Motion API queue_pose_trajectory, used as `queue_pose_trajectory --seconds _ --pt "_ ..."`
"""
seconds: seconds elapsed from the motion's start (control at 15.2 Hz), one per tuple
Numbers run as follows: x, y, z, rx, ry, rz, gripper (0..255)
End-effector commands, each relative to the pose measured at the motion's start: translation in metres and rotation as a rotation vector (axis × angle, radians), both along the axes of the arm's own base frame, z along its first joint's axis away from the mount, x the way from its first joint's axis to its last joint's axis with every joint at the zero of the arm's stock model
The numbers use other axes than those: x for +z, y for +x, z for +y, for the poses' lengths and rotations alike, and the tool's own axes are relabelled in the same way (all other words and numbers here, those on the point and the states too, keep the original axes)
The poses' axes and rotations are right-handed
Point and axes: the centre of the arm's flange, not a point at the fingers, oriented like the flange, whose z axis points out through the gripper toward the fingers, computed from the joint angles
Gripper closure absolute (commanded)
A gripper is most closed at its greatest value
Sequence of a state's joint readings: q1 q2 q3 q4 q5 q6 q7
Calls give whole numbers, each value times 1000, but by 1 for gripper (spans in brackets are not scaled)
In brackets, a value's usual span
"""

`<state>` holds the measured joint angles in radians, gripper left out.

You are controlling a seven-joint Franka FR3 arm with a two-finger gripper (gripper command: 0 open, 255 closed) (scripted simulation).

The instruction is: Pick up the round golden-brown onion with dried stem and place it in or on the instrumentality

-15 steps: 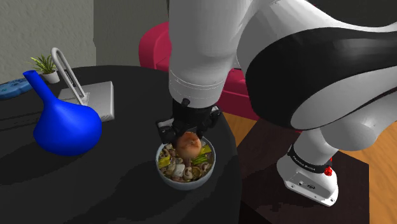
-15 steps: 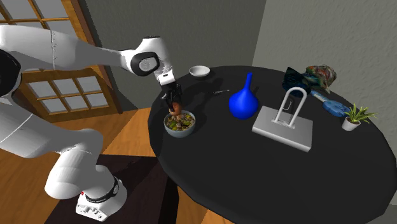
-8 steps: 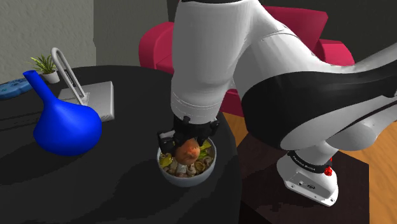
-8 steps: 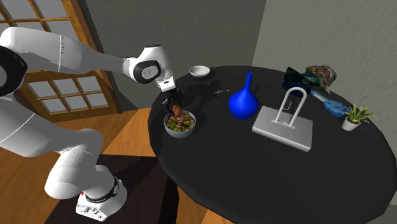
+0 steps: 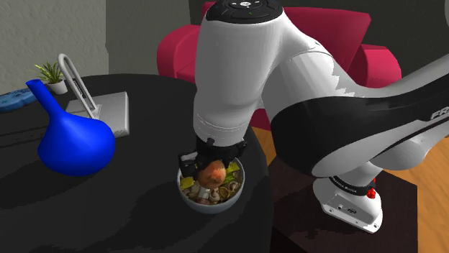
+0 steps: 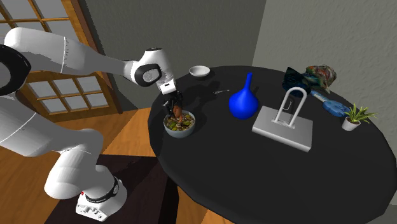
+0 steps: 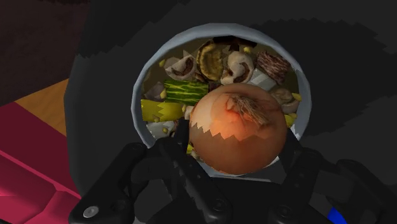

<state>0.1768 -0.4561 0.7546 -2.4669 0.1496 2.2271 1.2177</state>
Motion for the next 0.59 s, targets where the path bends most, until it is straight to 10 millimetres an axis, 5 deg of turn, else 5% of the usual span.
queue_pose_trajectory --seconds 0.0,0.07,0.4,0.53 --pt "-5 0 -3 -4 -10 10 255" --pt "-5 0 -3 -4 -10 10 0" --pt "-5 0 -3 -4 -10 10 0" --pt "21 -5 -2 -4 -10 10 0"
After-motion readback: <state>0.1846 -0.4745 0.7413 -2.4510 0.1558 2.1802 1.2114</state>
